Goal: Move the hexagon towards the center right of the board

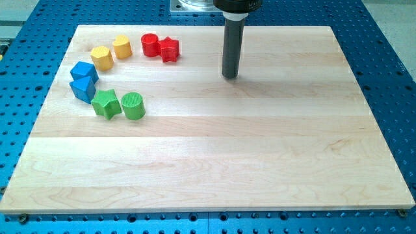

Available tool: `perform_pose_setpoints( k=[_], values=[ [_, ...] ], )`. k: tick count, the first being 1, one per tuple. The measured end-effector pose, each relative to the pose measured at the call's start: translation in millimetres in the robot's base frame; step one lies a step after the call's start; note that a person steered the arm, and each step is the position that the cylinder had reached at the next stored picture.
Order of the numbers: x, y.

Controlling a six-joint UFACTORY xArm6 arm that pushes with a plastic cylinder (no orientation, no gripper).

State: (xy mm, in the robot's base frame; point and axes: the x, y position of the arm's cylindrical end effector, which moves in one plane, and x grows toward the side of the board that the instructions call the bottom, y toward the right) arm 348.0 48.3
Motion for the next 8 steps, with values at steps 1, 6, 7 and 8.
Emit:
perform_pose_setpoints(
  k=[1, 6, 7, 8],
  values=[
    [7, -3],
    [83, -352],
    [54, -339],
    [20, -339]
  ],
)
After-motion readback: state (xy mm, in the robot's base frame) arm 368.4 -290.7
